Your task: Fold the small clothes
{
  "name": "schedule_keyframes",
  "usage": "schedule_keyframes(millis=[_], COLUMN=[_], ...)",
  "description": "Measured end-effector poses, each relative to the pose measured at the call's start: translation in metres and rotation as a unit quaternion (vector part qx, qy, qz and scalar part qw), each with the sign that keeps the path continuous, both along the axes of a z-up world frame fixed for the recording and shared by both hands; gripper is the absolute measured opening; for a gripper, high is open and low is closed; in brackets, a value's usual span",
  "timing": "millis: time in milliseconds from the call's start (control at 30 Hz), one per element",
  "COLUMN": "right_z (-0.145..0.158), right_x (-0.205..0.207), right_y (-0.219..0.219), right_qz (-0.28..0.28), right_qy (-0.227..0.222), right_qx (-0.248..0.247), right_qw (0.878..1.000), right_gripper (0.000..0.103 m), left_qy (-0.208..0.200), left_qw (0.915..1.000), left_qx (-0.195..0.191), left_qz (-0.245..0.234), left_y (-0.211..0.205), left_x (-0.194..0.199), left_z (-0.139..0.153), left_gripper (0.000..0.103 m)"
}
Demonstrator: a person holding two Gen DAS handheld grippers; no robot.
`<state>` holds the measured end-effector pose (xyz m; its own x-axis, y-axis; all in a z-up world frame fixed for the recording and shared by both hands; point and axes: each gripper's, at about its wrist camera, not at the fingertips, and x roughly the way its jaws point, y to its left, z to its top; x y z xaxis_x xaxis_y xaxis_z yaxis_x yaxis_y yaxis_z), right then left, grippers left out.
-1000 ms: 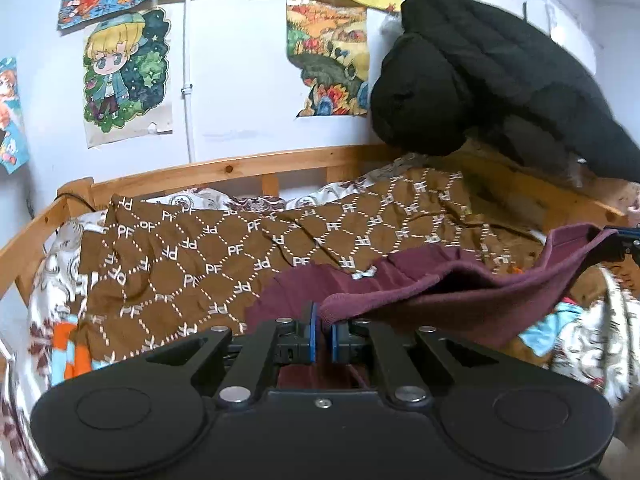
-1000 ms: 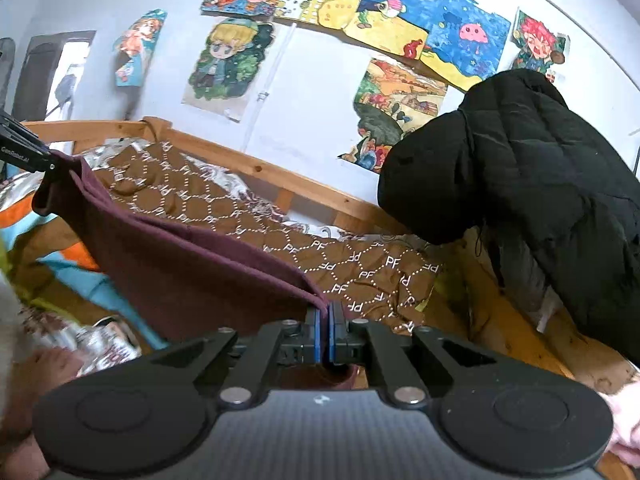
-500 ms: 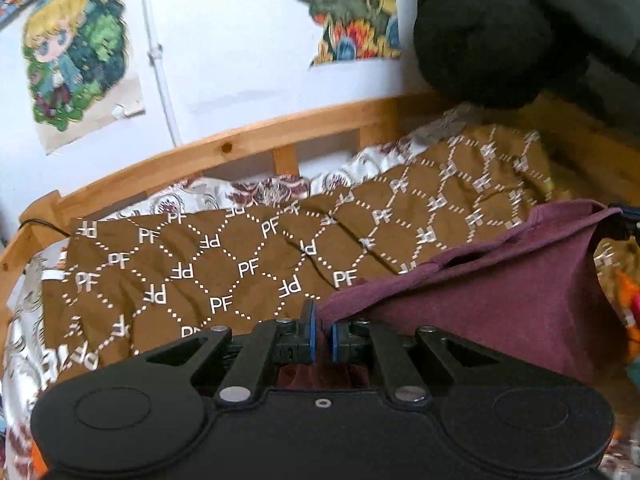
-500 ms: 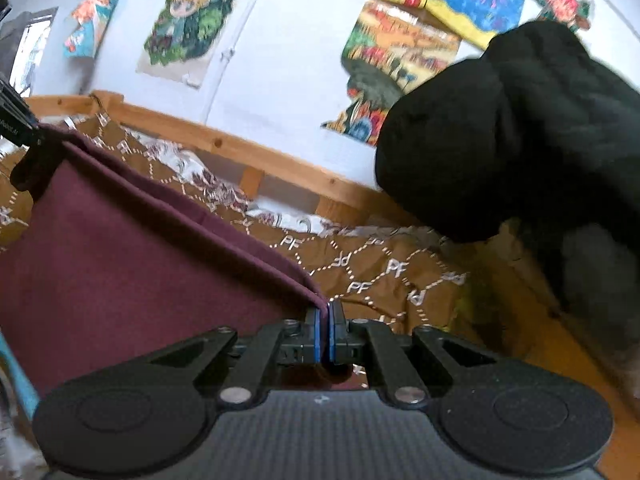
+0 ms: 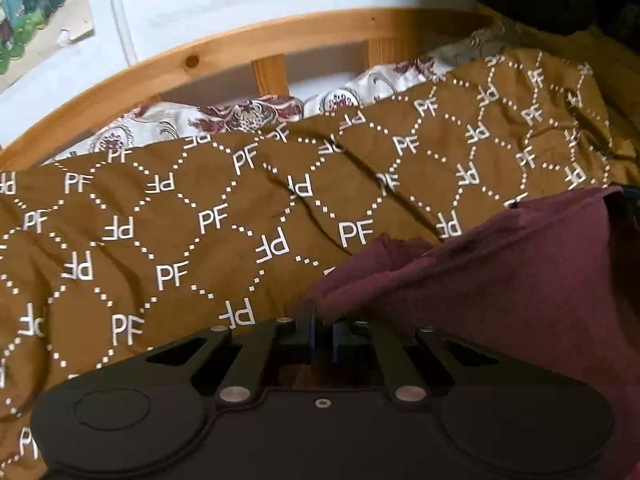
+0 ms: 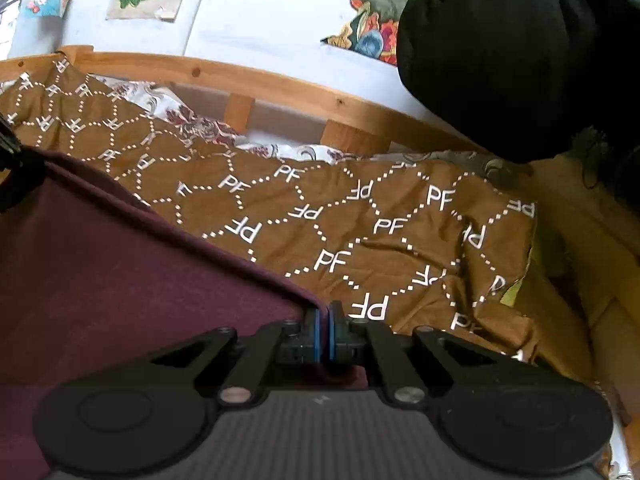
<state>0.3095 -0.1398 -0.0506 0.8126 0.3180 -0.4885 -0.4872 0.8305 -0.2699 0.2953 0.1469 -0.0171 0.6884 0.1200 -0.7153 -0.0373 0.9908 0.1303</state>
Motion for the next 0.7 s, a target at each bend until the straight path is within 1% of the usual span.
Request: schedule_keyframes(millis=[167,267,333,400,433,500,533,600,667,700], right_z=[-0.011,-0.017,-0.022,-0.024,-0.025,-0.026,-0.026,-0.025,-0.023,-0.022], right_x=[0.019,0.024,0.025,0.025,0.025,0.026,0.025,0.024,0.024,0.023], right_y=[0.005,0.008,0.008,0.008,0.008,0.009,0.009,0.009,0.008,0.007], right_qz=[-0.006,-0.007,-0.011,-0.01,-0.009,-0.009,-0.009,-0.008,-0.009,-0.01], right_qy=[0.006,0.012,0.009,0.011,0.011,0.011,0.012,0.012,0.012,0.013], right_qx=[-0.008,-0.009,-0.007,-0.003,-0.003,-0.004,-0.005,-0.005,-0.005,-0.003], right_qw=[1.0,1.0,1.0,1.0,1.0,1.0,1.0,1.0,1.0,1.0], right_gripper=[0.005,0.005,0.006,0.006,0.006,0.009,0.01,0.014,0.024,0.036], left_qy=[0.011,0.02,0.021,0.027,0.029,0.031,0.03,0.025,0.018,0.016], left_qw=[0.9999,0.9997,0.9993,0.9987,0.9986,0.9984,0.9984,0.9984,0.9986,0.9987], left_qx=[0.0,-0.016,-0.031,-0.042,-0.044,-0.045,-0.046,-0.049,-0.047,-0.045], left_qz=[-0.002,0.0,0.003,0.008,0.01,0.016,0.017,0.016,0.015,0.015], left_y=[0.003,0.007,0.012,0.017,0.018,0.02,0.022,0.023,0.024,0.025], left_x=[0.015,0.019,0.018,0.019,0.019,0.017,0.015,0.011,0.007,0.004], left_z=[-0.017,-0.025,-0.027,-0.026,-0.026,-0.024,-0.023,-0.021,-0.018,-0.017], left_gripper=[0.008,0.01,0.013,0.025,0.027,0.042,0.046,0.063,0.07,0.073])
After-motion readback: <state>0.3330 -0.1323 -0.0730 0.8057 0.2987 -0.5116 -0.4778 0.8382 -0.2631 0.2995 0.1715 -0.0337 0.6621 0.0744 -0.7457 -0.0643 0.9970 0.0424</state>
